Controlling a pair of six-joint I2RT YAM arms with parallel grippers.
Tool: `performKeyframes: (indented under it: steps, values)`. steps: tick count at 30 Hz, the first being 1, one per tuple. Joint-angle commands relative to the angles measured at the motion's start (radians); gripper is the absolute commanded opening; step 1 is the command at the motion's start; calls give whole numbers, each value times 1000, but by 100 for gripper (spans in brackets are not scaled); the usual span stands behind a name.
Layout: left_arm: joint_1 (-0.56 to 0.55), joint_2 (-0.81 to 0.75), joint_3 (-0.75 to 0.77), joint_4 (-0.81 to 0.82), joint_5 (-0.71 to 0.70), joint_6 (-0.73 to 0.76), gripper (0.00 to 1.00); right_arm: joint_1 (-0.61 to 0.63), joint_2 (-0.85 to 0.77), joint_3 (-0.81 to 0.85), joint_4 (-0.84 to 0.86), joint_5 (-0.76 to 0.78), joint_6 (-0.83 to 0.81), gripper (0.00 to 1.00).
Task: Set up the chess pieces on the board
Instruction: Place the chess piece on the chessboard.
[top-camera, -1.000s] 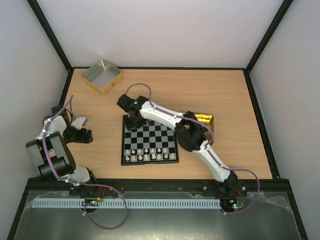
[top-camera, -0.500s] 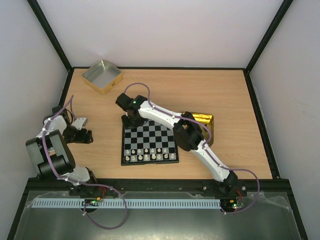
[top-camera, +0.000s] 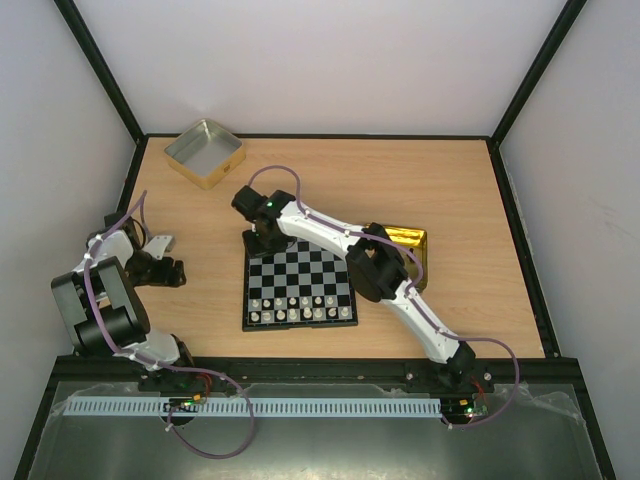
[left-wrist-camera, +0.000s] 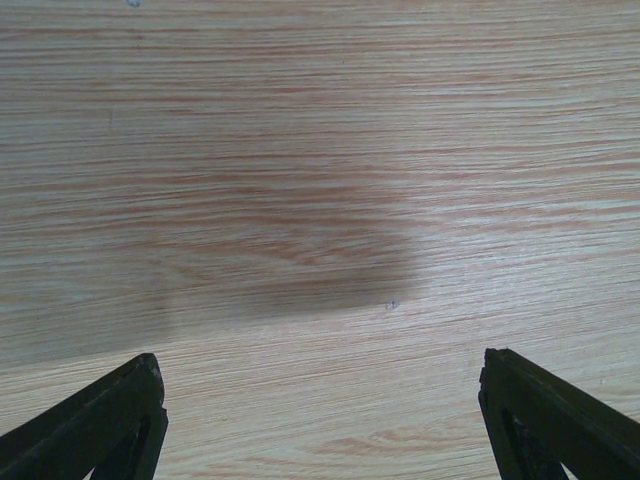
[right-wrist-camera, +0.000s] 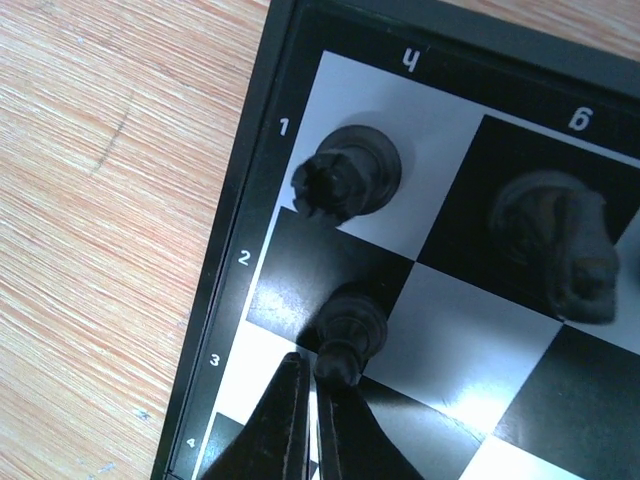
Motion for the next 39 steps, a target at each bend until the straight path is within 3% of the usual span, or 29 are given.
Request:
performKeyframes:
  steps: [1,9,39]
  values:
    - [6,12,-5,-8,12,12,86,-3,-30,-75,-31,4,-2,4]
    - [6,0,-16,-6,14,12,86,-3,-118,-155,-30,62,-8,4]
    - [32,-42,-38,-31,7,33,86,-22,8,-61,5,81,16,4]
